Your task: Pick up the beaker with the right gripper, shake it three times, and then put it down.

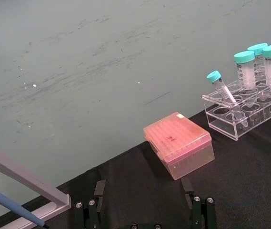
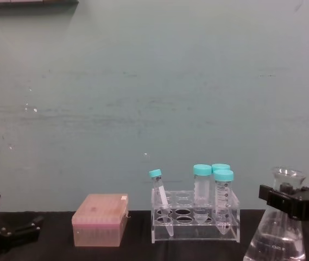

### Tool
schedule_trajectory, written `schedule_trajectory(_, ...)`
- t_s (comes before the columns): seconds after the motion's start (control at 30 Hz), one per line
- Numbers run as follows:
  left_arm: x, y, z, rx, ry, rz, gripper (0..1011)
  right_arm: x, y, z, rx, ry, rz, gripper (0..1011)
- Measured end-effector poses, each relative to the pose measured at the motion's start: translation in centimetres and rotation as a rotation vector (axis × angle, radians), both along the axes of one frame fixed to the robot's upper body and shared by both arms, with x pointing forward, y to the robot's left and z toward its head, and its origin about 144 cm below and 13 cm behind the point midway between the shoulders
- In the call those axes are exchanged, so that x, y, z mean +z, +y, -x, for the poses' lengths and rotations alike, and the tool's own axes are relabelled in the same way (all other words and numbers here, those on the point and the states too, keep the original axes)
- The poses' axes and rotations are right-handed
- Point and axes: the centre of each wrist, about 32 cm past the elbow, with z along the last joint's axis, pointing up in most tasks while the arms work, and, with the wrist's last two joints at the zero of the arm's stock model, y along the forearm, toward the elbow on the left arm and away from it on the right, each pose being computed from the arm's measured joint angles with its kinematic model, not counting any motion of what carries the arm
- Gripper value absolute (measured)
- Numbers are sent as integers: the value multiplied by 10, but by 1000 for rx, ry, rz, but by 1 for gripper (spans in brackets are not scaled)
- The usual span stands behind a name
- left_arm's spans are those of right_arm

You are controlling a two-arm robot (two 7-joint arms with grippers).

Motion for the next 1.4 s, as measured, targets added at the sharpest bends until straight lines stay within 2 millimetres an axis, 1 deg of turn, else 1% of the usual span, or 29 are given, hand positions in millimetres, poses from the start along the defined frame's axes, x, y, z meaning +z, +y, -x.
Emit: schedule_trajectory(1.4,0,0,0,0,0,0,1000,0,3,1,7,2,4,456)
